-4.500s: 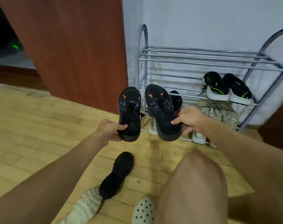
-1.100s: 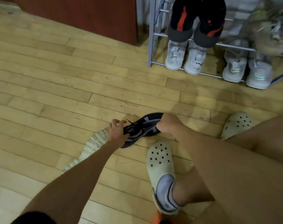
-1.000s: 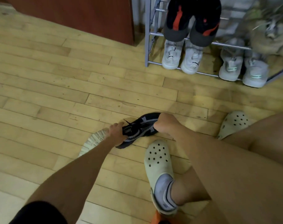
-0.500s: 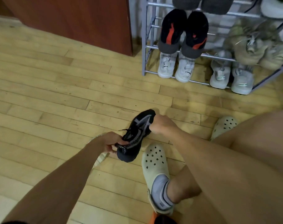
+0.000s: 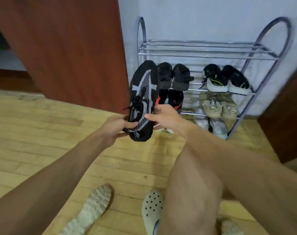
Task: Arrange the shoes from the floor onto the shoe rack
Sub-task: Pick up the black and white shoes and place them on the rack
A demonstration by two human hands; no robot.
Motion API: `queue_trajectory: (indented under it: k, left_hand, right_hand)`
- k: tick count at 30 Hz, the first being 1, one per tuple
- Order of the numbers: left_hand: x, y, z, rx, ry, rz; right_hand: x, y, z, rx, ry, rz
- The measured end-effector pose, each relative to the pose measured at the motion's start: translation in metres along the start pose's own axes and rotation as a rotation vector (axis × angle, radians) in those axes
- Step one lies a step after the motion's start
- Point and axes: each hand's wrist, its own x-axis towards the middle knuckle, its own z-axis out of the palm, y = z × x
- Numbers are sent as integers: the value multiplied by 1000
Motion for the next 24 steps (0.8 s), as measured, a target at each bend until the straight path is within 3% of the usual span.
queue_trajectory:
  k: [7,14,18,24]
  left_hand:
    - [-26,97,90,241,-96,218]
    - [-35,132,198,345,-51,372]
    - [-39,126,267,293,-138,369]
    - [-62,98,365,302,-292,267]
  right_hand:
    - [-51,-32,-113,31,168,-53]
    - [-108,-8,-219,119,272,-75]
    - [-157,43,-279,297,373,-10]
    - [-241,172,-328,327,671,279]
